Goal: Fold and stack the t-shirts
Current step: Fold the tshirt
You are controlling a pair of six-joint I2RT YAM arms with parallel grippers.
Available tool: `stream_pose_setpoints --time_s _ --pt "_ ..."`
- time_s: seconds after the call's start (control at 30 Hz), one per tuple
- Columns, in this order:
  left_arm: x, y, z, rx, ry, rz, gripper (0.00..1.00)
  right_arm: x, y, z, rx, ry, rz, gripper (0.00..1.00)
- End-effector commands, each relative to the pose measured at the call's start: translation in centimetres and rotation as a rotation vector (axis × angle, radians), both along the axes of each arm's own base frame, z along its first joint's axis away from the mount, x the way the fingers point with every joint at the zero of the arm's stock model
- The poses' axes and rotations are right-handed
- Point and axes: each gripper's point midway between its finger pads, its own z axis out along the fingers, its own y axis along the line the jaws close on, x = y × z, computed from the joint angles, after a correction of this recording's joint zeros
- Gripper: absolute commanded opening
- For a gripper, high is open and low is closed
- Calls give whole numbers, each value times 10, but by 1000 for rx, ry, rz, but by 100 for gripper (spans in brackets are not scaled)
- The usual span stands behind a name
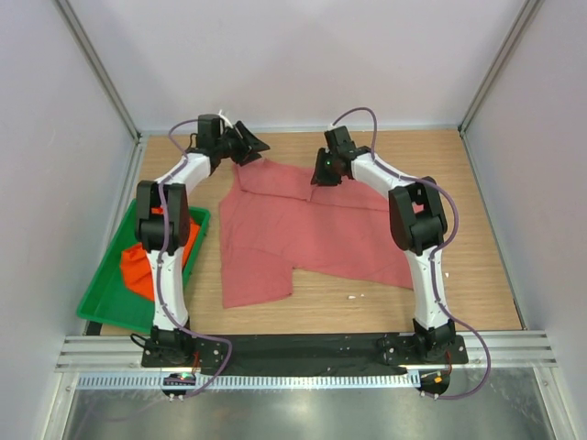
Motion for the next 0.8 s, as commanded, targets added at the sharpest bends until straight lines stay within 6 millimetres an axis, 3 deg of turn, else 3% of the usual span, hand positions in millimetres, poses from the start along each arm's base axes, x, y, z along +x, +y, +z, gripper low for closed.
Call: stream_pose_setpoints --time_s 0.0,0.27,0.43,0.77 --pt "-12 15 -4 116 36 4 51 14 2 37 14 -82 0 34" --pt "-37 36 -45 313 177 -127 56 -11 5 29 100 -62 33 52" --pt "-40 40 -57 334 212 -150 53 -15 8 22 161 -38 45 52" --pt "-48 48 -65 381 236 -144 53 -14 -12 5 189 15 -27 52"
